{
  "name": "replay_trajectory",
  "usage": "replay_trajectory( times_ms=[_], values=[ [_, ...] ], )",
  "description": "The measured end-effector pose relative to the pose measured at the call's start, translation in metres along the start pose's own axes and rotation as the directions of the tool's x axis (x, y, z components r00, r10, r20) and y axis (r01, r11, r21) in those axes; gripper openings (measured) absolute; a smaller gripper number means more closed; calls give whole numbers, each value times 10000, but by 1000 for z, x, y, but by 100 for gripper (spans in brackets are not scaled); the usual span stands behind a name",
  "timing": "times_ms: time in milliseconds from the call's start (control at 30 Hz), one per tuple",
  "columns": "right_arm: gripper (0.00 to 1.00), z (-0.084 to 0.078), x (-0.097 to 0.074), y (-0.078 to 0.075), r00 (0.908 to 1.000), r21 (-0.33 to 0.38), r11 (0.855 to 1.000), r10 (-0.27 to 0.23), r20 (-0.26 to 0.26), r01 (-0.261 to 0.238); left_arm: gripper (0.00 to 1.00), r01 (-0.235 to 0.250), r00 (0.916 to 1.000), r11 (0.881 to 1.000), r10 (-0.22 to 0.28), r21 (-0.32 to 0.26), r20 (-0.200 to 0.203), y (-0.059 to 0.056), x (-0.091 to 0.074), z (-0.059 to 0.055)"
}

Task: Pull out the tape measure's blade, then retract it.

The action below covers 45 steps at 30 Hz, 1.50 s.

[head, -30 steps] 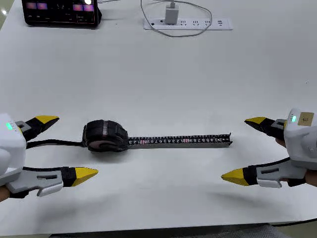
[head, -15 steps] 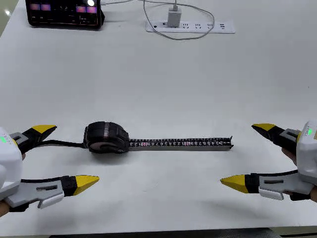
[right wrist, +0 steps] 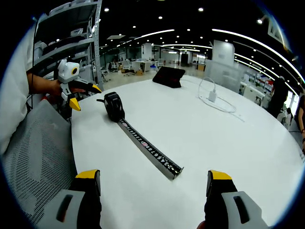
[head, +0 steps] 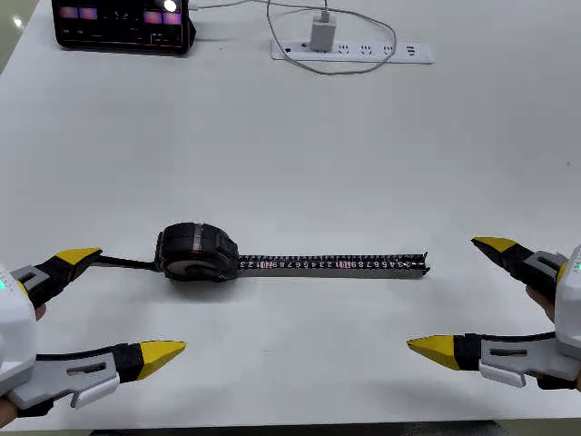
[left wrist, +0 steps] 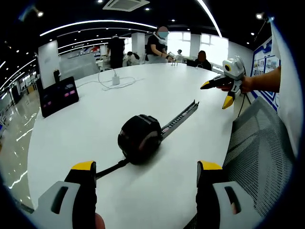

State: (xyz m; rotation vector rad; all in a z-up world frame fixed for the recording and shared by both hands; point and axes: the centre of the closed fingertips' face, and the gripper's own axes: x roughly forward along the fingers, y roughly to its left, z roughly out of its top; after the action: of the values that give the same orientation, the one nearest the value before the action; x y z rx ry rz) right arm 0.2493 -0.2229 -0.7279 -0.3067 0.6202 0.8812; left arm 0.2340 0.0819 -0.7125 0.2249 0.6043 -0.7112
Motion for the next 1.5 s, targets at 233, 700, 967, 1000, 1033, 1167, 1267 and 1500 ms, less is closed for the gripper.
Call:
replay_trajectory(
  times_ms=[233, 700, 967, 1000, 1033, 1167, 1267, 1500],
  values=[
    [92, -8, -3, 2, 9999, 113, 9998, -134, -8, 134, 85, -117, 9999, 9997, 118, -191, 57, -2, -1, -3],
    [93, -8, -2, 9, 10000, 150, 9999, -80, 3, 80, 86, -206, 9998, 9988, 208, -447, 42, -5, -4, -8],
    [93, -9, -3, 10, 10000, 130, 9999, -57, -50, 57, 86, -248, 9997, 9985, 249, -494, 17, -6, -5, -9],
    [93, -9, -3, 10, 10000, 142, 9999, -46, -68, 47, 86, -239, 9997, 9985, 240, -487, 12, -6, -5, -9],
    [93, -10, -3, 10, 10000, 130, 9999, -45, -89, 47, 86, -245, 9997, 9985, 246, -498, 18, -6, -5, -9],
    [93, -11, -2, 11, 10000, 150, 9999, -30, -94, 32, 86, -264, 9996, 9983, 267, -516, 62, -5, -4, -7],
    [93, -11, -2, 11, 10000, 146, 9999, -18, -97, 19, 86, -232, 9997, 9984, 237, -521, 84, -6, -3, -6],
    [93, -13, -2, 12, 9999, 185, 9998, 9, -121, -7, 86, -206, 9998, 9985, 210, -515, 65, -5, -2, -7]
  ],
)
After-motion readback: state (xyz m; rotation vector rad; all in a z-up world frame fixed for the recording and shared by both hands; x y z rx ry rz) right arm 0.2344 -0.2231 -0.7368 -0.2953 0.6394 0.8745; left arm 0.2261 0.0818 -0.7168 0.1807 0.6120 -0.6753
